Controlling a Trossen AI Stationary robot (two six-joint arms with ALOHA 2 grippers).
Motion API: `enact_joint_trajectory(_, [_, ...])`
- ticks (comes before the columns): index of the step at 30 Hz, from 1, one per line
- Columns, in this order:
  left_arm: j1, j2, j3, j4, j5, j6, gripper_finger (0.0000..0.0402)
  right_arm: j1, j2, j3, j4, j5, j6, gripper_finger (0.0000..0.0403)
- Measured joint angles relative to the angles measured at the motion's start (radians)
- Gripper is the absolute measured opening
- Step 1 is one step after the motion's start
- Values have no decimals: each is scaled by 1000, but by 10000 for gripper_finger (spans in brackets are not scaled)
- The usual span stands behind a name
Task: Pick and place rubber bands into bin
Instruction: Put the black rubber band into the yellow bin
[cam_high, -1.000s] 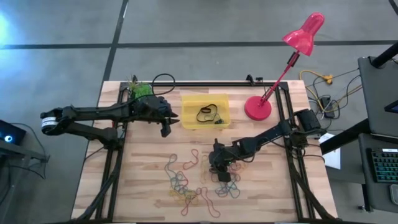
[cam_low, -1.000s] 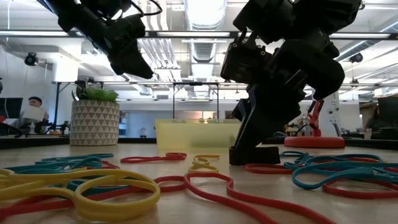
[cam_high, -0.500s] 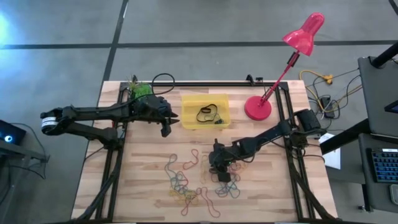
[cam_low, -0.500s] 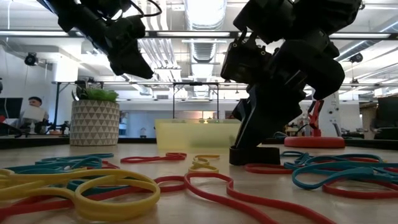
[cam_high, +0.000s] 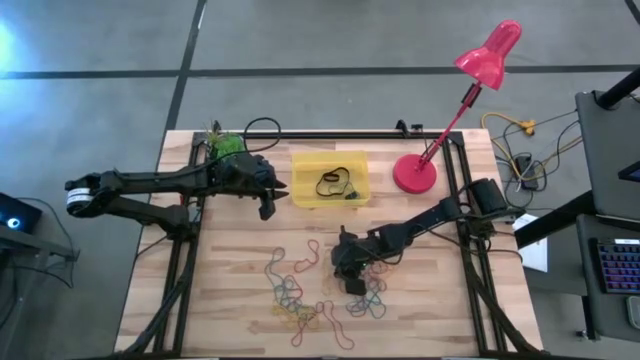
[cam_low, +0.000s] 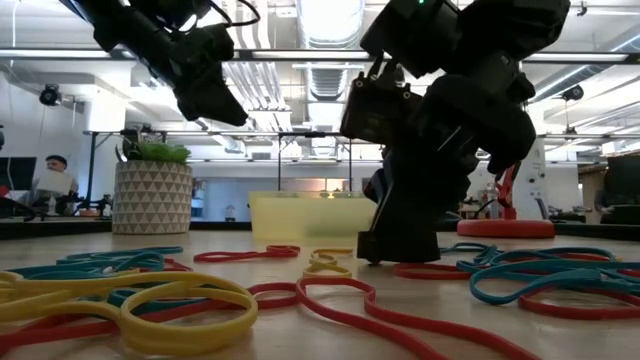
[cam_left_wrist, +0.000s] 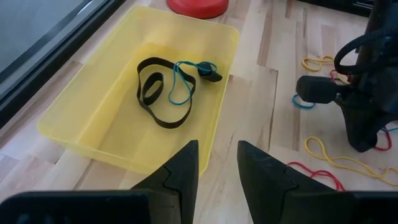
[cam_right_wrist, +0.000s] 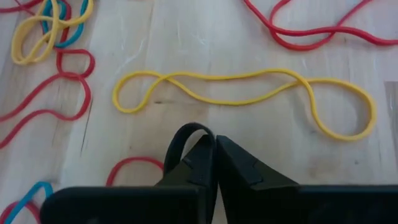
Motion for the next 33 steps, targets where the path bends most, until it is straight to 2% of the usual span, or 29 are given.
enact_joint_trajectory(12, [0, 0, 0, 16, 0, 0, 95, -1, -92, 1, -35, 30, 0, 8])
enact_joint_trajectory(20, [0, 0, 0, 17, 1, 0, 95, -31, -225, 3, -92, 153, -59, 8])
enact_joint_trajectory(26, [0, 0, 0, 40, 1, -11, 95, -122, -305, 3, -125, 261, -156, 8])
enact_joint_trajectory(33, [0, 0, 0, 54, 1, -37, 95, -293, -322, 3, -125, 279, -222, 8])
